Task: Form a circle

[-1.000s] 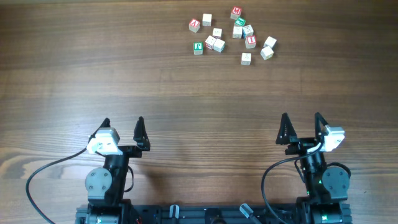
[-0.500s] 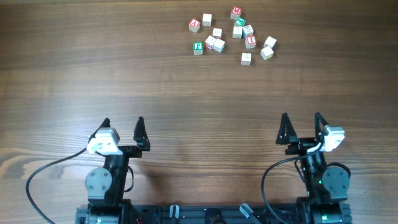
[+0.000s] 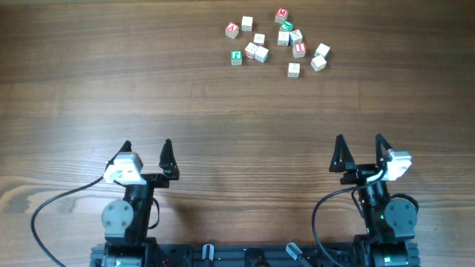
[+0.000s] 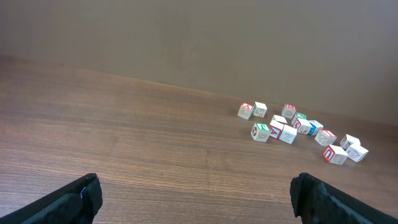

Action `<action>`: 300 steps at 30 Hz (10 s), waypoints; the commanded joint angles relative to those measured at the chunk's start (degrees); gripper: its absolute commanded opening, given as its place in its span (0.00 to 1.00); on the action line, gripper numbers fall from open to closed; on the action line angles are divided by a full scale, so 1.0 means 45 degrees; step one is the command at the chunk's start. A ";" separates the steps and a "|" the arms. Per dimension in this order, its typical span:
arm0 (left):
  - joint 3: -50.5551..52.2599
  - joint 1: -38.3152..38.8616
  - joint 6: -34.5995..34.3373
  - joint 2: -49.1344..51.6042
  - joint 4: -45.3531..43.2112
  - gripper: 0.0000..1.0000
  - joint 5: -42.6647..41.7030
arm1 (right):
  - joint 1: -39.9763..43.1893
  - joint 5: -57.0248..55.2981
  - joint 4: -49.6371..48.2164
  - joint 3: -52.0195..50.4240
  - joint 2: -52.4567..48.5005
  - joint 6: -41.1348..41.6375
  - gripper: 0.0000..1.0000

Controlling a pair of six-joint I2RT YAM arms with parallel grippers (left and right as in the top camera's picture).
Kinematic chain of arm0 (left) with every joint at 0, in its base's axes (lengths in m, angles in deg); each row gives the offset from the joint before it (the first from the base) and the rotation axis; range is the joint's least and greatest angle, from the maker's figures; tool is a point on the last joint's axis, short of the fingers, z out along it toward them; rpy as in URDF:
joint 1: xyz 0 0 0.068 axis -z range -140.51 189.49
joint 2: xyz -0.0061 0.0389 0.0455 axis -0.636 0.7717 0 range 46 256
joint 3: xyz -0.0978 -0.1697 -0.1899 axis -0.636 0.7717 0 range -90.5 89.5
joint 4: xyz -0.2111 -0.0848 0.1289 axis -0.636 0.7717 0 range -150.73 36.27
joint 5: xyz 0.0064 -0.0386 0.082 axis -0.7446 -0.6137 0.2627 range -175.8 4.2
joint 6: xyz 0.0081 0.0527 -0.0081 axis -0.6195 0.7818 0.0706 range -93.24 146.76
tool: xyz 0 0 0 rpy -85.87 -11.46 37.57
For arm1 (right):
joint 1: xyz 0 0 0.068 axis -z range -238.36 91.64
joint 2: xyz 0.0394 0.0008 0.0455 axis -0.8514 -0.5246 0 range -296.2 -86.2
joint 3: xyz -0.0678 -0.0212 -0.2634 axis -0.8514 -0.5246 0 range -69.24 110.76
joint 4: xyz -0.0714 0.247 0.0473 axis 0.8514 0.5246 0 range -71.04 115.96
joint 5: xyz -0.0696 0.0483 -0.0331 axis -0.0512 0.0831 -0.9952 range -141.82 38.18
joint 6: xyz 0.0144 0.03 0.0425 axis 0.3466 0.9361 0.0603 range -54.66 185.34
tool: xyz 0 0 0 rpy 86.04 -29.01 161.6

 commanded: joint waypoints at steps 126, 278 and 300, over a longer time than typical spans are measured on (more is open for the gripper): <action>-2.1648 0.3978 -0.0087 2.9570 0.2263 0.73 -0.0340 | 0.0039 0.0112 -0.0049 -0.0015 -0.0005 0.0024 1.00; -1.4892 0.5999 -0.7198 0.8990 1.8578 1.00 0.4988 | -0.0199 0.3565 0.7227 1.6014 -1.8797 0.0991 0.99; -1.4892 0.5999 -0.7198 0.8990 1.8578 1.00 0.4988 | -0.2871 -0.2365 0.0549 1.7068 -2.7039 0.1685 0.78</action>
